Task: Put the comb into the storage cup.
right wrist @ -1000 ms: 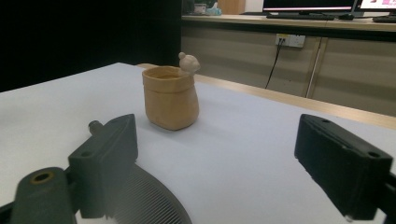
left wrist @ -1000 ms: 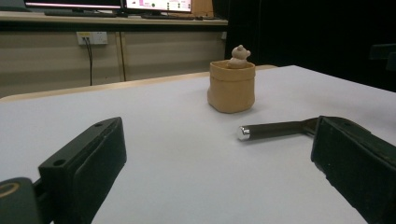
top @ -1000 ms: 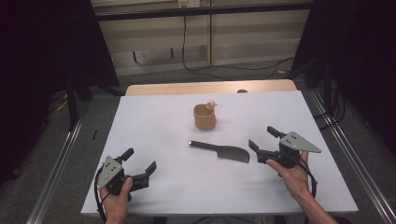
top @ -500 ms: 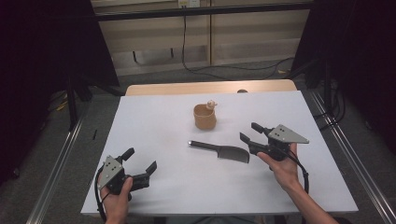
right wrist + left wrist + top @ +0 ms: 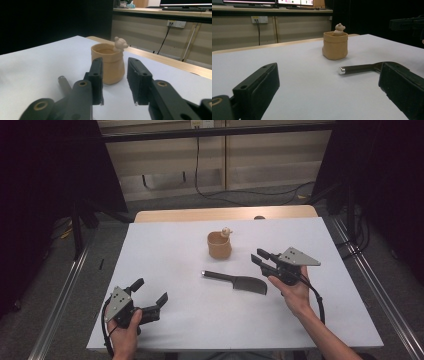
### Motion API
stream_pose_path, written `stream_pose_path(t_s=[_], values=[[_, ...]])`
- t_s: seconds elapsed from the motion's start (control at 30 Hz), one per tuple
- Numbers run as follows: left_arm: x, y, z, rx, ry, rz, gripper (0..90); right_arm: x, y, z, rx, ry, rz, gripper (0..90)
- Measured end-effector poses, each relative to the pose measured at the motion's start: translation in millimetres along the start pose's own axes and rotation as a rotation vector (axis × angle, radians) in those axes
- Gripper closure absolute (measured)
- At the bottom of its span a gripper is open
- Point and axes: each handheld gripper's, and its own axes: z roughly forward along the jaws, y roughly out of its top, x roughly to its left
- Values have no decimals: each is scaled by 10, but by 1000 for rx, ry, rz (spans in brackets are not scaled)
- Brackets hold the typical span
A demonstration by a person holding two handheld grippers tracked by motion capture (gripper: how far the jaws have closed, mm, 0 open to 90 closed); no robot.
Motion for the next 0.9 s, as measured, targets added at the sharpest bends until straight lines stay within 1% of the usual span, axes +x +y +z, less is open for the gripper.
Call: stream_pose_path(t_s=[0.03, 0.07, 0.17, 0.23, 0.3, 0.33, 0.4, 0.43, 0.6, 0.63, 0.7, 0.77, 0.8, 0.87, 0.9], values=[[2, 0, 1, 2, -2, 4, 35, 3, 12, 35, -2, 12, -7, 722], [2, 0, 1, 2, -2, 4, 34, 3, 12, 35, -2, 12, -7, 722], [5, -1, -1, 0, -1, 0, 35, 16, 13, 121, 21, 41, -5, 776], [7, -1, -2, 1, 0, 0, 35, 20, 18, 145, 29, 48, -5, 786], [4, -1, -4, -3, 0, -7, 35, 33, 33, 187, 41, 64, -10, 813], [5, -1, -5, -2, 0, -6, 35, 54, 56, 222, 54, 73, -15, 844], [6, -2, -5, 1, -2, -6, 35, 63, 70, 238, 58, 69, -18, 860], [9, -2, -8, 3, 0, -4, 35, 72, 95, 271, 54, 63, -29, 895], [9, -1, -12, -1, 1, -9, 35, 91, 121, 348, 81, 82, -28, 900], [13, -2, -12, -1, 1, -9, 35, 103, 126, 395, 105, 104, -16, 900], [16, -2, -12, 0, 1, -6, 35, 115, 131, 436, 125, 114, -9, 900], [16, -2, -13, 1, 1, -5, 35, 122, 143, 476, 148, 135, 18, 900], [16, -2, -13, 1, 1, -5, 35, 122, 143, 476, 148, 135, 18, 900], [19, -2, -16, 3, 0, -2, 35, 127, 164, 542, 180, 158, 42, 900], [21, -3, -16, 3, 0, -1, 35, 127, 164, 542, 180, 158, 42, 900]])
